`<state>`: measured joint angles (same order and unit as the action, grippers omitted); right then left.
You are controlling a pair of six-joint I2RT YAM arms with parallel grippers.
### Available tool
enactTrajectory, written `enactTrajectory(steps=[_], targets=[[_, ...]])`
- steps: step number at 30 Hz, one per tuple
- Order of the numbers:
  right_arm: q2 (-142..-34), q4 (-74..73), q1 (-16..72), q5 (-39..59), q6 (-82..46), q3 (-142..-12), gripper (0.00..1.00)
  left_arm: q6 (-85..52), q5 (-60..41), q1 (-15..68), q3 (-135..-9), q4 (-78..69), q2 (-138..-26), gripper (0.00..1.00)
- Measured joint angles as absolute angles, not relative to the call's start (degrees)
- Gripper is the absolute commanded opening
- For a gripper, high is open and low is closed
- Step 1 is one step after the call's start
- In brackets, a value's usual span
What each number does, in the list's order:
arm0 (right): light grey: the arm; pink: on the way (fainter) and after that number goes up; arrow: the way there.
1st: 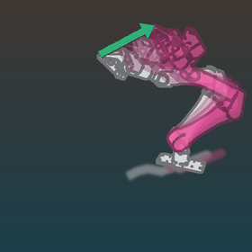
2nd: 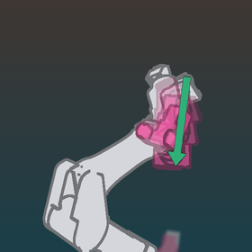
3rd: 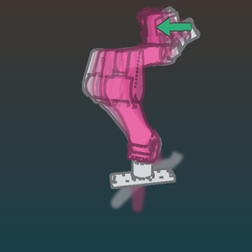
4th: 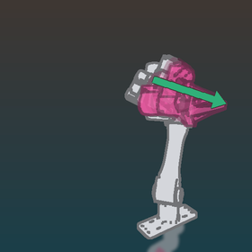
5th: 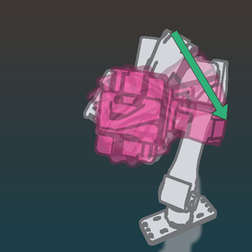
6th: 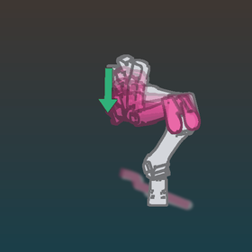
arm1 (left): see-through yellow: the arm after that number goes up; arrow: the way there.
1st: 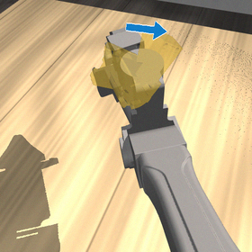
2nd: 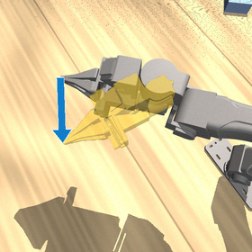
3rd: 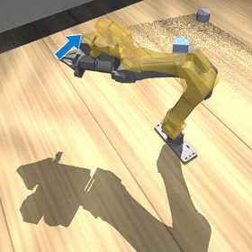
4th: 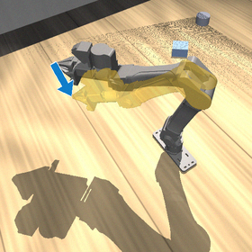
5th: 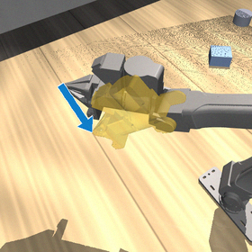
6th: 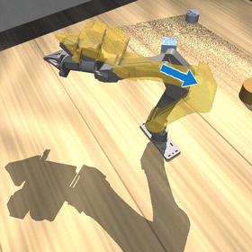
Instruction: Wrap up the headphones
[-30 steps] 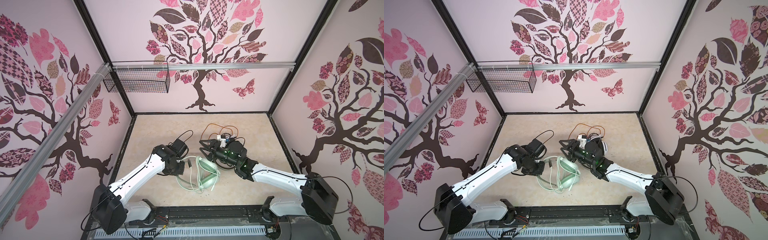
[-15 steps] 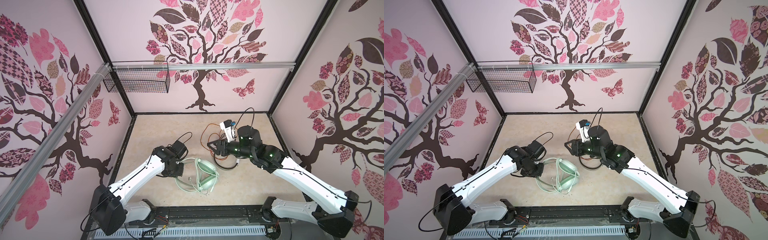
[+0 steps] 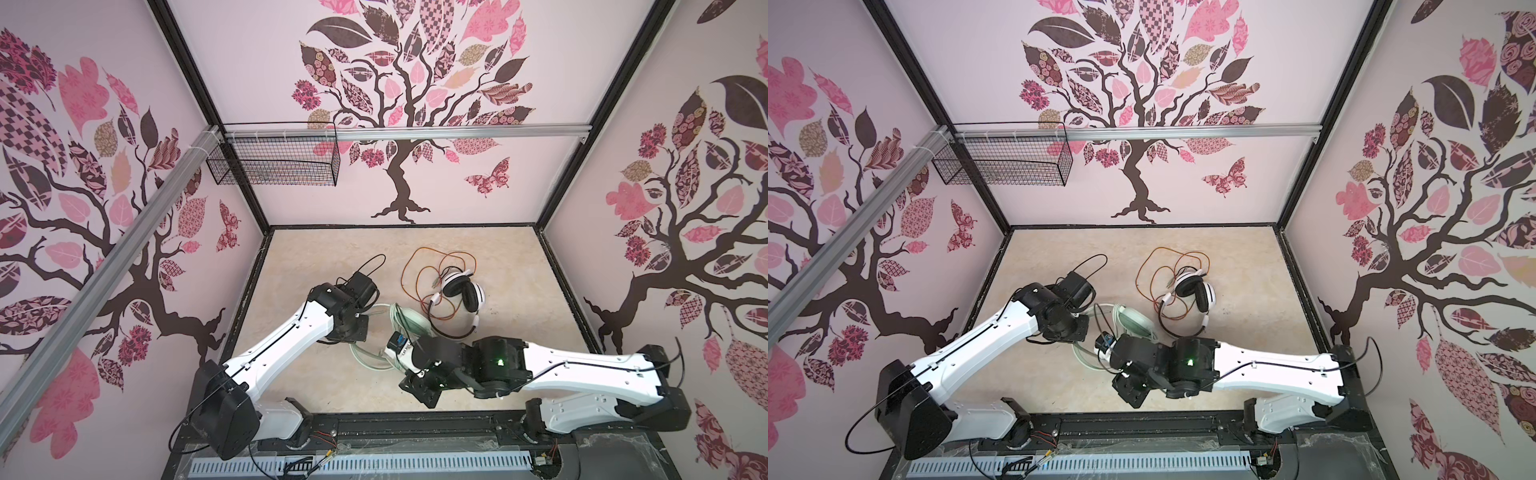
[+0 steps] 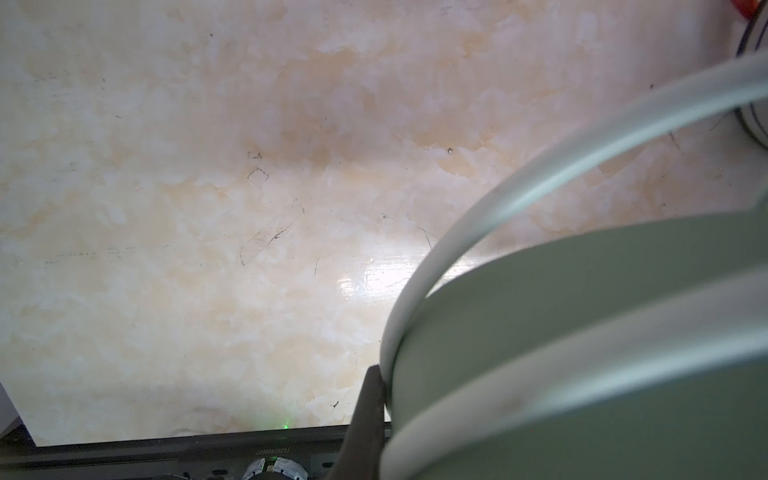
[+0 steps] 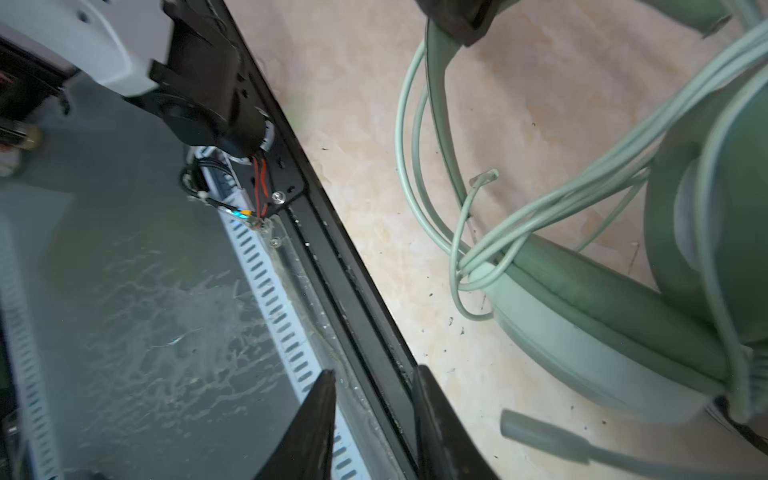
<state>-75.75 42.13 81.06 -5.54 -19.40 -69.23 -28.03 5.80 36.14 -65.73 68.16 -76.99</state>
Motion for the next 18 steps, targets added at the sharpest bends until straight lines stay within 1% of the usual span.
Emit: enactTrajectory(steps=[5,10,14,18], targets=[[-83.3,42.4,83.5,-13.6,-19.1,-72.7,0.36,-28.0,6.0,36.1,-66.3,68.2,-77.0,0.0],[-87.2,42.5,83.6,-19.4,-18.6,-76.6,0.37,-28.0,6.0,36.1,-66.3,68.3,-76.7,0.0],[-89.2,43.1,83.5,-23.0,-18.0,-78.6,0.39,-27.8,5.9,36.1,-66.3,68.4,-76.2,0.0],[-91.9,44.0,83.5,-24.5,-17.5,-79.7,0.39,-27.6,5.9,36.1,-66.3,68.5,-75.9,0.0]])
